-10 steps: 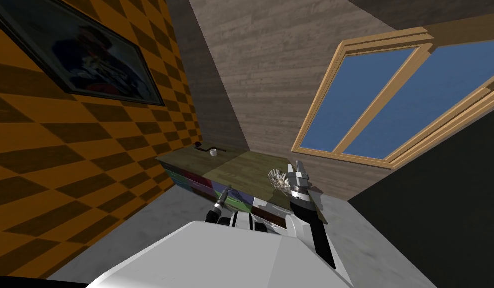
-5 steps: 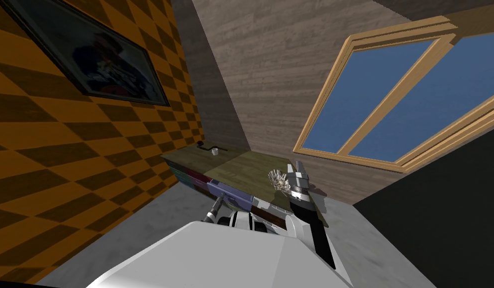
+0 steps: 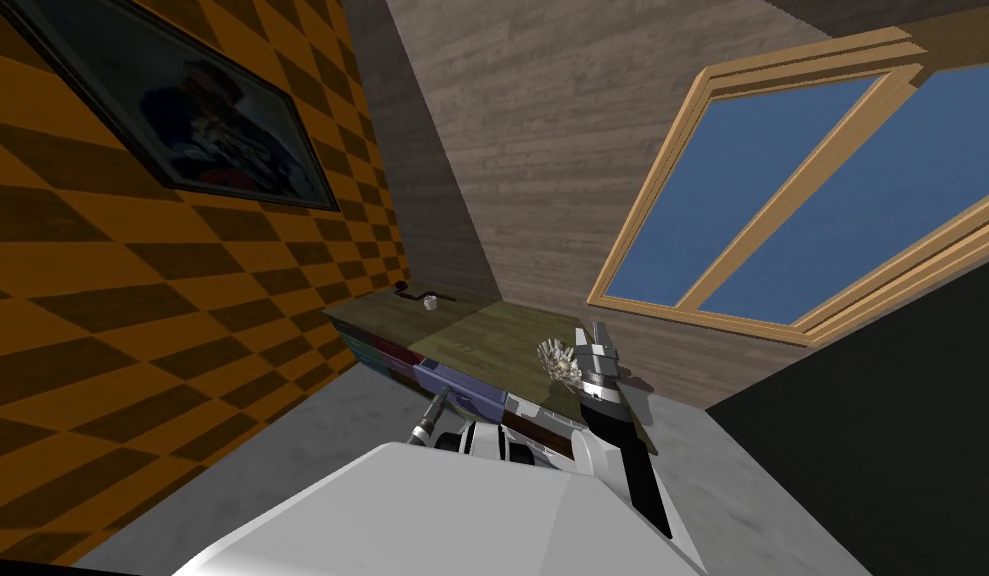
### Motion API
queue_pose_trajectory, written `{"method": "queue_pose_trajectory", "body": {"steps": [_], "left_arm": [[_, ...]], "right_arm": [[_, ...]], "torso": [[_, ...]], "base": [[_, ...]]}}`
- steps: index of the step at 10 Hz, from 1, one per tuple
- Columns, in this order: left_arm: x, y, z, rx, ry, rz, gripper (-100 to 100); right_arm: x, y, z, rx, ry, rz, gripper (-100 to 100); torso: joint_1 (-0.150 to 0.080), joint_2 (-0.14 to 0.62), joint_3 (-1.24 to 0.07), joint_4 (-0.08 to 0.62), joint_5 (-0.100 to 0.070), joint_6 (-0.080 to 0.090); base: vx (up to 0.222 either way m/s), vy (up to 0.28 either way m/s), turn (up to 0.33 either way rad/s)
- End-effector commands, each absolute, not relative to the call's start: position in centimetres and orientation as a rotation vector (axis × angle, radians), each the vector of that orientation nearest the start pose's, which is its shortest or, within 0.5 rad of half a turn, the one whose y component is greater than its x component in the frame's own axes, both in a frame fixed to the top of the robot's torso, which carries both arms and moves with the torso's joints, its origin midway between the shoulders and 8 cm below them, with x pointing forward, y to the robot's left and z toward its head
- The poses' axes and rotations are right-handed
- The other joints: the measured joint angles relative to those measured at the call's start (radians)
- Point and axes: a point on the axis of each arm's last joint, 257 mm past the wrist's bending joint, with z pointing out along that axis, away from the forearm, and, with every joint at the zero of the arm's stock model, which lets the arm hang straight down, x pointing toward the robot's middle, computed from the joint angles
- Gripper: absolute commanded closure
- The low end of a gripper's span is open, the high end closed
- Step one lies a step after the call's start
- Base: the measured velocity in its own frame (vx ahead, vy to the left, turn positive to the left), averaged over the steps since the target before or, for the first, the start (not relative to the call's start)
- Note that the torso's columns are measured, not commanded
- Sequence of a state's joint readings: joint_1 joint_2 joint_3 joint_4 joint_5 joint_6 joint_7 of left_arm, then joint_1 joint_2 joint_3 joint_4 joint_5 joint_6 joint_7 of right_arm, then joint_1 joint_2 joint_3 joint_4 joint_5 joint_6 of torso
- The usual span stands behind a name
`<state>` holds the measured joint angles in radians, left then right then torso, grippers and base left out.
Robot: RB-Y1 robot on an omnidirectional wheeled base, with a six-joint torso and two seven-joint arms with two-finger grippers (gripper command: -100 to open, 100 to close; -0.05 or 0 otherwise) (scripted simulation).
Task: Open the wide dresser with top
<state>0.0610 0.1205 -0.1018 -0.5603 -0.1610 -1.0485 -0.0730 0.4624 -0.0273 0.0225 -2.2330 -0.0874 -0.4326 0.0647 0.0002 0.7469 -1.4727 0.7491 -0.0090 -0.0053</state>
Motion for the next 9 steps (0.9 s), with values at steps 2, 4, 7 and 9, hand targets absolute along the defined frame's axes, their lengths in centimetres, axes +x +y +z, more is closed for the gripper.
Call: {"method": "queue_pose_trajectory", "body": {"steps": [2,4,7,9], "left_arm": [[36.9,22.1,-43.5,-0.883,1.473,-1.159,100],[38.4,21.8,-43.6,-0.901,1.493,-1.167,100],[39.2,21.9,-43.2,-0.899,1.489,-1.170,100],[40.8,22.2,-42.4,-0.896,1.480,-1.176,100]], "right_arm": [[36.7,-27.8,0.2,0.736,0.659,1.316,0],[36.7,-27.8,0.2,0.736,0.658,1.316,0],[36.7,-27.8,0.2,0.736,0.659,1.316,0],[36.7,-27.8,0.2,0.736,0.658,1.316,0]], "torso": [[0.001,0.000,0.000,0.001,-0.001,-0.001],[-0.002,0.003,0.002,-0.001,0.002,0.002],[-0.006,-0.003,-0.002,-0.003,0.004,0.006],[-0.008,0.001,0.000,-0.002,0.003,0.006]], "base": [[0.004,0.004,-0.012],[-0.105,-0.036,-0.005],[-0.064,-0.004,0.000],[-0.085,-0.024,-0.002]]}}
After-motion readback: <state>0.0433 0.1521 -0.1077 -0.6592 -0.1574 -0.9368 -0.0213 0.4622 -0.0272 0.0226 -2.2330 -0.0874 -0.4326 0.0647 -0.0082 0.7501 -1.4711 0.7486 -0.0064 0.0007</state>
